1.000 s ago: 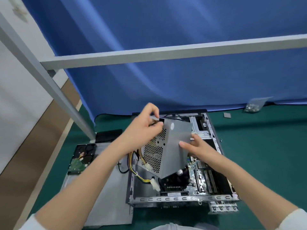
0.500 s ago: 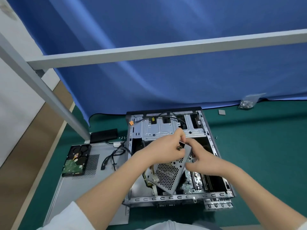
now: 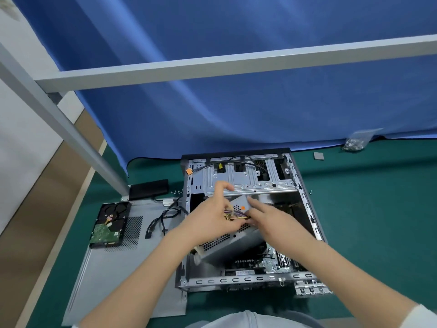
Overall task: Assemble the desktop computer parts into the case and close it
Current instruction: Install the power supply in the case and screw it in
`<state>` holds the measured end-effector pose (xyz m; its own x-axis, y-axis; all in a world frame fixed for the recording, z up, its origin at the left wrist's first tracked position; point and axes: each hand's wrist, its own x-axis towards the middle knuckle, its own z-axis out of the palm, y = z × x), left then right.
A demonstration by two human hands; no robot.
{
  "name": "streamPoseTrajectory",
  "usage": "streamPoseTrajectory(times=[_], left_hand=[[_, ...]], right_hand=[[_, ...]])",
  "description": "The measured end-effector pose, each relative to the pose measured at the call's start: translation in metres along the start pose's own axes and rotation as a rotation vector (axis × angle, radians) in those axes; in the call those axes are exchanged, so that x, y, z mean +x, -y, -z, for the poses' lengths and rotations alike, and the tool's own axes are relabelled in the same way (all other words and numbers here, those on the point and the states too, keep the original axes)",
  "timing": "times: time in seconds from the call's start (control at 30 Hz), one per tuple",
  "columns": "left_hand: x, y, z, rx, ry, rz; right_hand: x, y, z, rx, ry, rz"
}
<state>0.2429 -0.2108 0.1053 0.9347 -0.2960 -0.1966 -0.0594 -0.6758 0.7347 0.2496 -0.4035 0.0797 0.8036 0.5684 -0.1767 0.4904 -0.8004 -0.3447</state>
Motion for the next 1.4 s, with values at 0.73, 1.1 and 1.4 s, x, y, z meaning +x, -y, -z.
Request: streamPoseTrajectory(times=[0.73, 1.1, 1.4], left_hand=[[0.034, -0.026, -0.008, 0.020, -0.059, -0.135], [0.050, 0.027, -0.023, 0.300, 0.117, -0.041], [0.018, 0.062, -0.035, -0.042, 0.047, 0.045]], right_hand=[[-0.013, -0.032, -0.016, 0.569, -0.536, -0.385], [-0.021, -0.059, -0.013, 0.655, -0.137, -0.242], [-0.020, -0.091, -0.035, 0.552, 0.161, -0.301]])
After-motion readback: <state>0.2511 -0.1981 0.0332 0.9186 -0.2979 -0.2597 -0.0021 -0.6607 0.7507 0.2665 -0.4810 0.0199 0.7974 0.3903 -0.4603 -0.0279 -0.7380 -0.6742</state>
